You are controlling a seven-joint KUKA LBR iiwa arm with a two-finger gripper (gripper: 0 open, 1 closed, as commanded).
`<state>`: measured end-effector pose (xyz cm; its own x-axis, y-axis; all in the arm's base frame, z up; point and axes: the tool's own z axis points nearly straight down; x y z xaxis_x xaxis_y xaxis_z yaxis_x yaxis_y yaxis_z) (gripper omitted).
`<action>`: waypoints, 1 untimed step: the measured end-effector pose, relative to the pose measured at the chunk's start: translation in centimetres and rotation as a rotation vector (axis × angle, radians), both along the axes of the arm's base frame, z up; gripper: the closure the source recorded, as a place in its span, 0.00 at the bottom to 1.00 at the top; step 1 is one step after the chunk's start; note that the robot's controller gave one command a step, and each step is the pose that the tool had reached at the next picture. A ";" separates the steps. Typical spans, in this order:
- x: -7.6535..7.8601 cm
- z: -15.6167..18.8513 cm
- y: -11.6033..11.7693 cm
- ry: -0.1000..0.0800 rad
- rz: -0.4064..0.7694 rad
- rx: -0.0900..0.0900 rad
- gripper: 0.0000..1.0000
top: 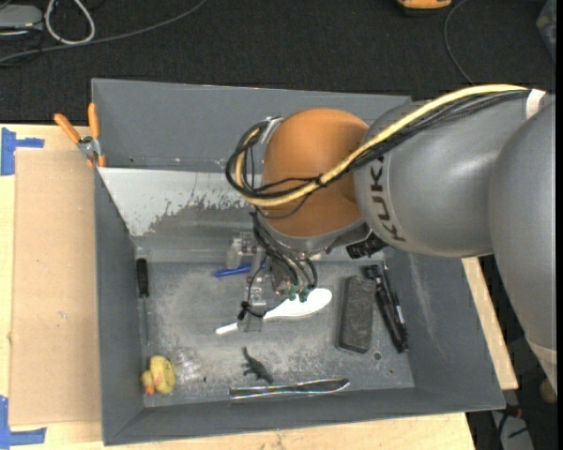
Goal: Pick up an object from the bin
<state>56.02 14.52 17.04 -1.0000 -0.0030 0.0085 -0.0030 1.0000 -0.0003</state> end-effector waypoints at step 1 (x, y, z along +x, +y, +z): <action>0.2 0.4 -0.1 -0.007 -0.005 0.001 0.00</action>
Offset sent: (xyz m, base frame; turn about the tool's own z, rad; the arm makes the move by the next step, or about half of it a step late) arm 0.0233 -0.0737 -0.1004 -0.0226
